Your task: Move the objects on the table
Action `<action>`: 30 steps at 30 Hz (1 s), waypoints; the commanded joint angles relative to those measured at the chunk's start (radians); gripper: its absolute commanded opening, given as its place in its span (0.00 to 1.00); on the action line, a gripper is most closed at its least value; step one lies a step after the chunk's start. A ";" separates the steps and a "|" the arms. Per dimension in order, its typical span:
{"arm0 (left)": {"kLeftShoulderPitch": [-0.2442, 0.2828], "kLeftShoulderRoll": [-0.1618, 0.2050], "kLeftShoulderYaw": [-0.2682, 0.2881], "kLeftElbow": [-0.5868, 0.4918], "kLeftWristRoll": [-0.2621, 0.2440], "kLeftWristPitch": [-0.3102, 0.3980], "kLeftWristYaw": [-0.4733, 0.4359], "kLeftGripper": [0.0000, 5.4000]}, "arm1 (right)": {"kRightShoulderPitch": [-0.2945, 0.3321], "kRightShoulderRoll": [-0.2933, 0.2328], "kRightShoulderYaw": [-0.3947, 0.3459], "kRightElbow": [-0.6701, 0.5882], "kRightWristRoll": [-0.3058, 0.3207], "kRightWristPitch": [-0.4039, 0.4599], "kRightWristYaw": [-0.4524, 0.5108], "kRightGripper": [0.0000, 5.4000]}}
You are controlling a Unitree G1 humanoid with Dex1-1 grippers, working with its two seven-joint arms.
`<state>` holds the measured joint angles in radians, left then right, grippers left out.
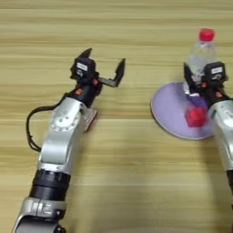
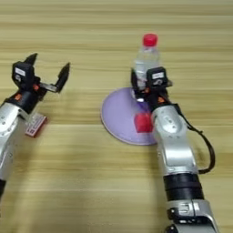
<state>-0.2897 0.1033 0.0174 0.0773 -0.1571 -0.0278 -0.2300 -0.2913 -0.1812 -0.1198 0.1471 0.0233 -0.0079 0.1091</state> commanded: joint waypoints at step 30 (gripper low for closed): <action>-0.096 0.050 0.116 0.383 0.009 -0.201 0.023 1.00 | -0.044 -0.158 -0.138 0.460 0.000 -0.169 -0.065 0.59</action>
<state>-0.3704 0.1487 0.1335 0.4528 -0.1550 -0.2181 -0.2027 -0.3260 -0.3491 -0.2673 0.5704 0.0119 -0.1895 0.0311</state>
